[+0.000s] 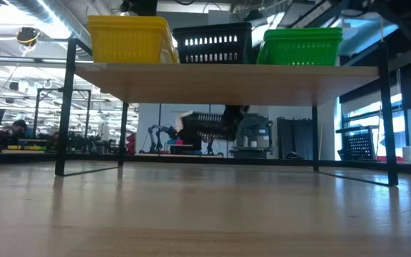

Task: Stack baskets on shelf by color
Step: Stack the black bin on the stacked black bins on the shelf, then return to Home Position

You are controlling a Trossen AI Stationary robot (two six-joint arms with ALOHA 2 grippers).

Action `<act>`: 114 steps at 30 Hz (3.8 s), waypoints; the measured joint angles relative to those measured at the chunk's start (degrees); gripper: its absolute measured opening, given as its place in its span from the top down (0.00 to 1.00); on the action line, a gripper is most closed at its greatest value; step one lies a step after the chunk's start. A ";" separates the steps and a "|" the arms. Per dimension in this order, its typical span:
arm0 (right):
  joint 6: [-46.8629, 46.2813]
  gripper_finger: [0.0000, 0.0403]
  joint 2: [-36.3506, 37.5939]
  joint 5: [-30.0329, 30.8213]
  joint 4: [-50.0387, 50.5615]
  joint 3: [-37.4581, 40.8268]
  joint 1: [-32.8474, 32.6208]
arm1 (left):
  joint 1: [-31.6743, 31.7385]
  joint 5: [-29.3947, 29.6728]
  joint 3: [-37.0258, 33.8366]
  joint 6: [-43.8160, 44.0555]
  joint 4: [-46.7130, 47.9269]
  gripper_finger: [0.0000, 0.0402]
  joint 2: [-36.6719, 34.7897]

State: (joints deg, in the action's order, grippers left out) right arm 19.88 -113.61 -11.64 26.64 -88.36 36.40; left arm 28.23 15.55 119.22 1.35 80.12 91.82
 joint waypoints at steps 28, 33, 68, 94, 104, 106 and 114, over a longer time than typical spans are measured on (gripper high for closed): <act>43.55 1.00 25.02 1.09 9.72 -7.63 -13.06 | -0.02 -4.74 -0.02 -0.49 -0.04 1.00 0.01; 43.52 1.00 23.37 -5.48 23.69 -18.95 -14.61 | 0.00 -4.74 -0.01 -0.79 -0.04 1.00 0.01; 52.45 1.00 -1.87 -6.43 49.86 -45.76 -26.09 | 1.92 -27.17 -0.01 -18.10 1.08 1.00 0.01; 52.43 0.91 -1.85 -6.15 52.12 -45.53 -26.02 | 1.92 -26.99 0.00 -16.69 1.31 1.00 0.01; 53.94 0.75 -1.61 -4.66 51.75 -45.62 -25.75 | 1.92 -26.98 -0.01 -16.44 1.77 1.00 0.01; 53.90 0.75 -1.58 -4.59 51.97 -46.50 -25.75 | 1.92 -26.96 0.00 -16.44 1.77 1.00 0.01; 51.26 0.79 1.38 -4.00 50.43 -46.51 -25.19 | 1.90 -24.51 0.00 -16.47 2.06 1.00 0.01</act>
State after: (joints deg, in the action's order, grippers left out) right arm 71.15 -112.23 -15.63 77.07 -134.87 11.22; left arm 30.13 -8.96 119.22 -15.11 82.17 91.83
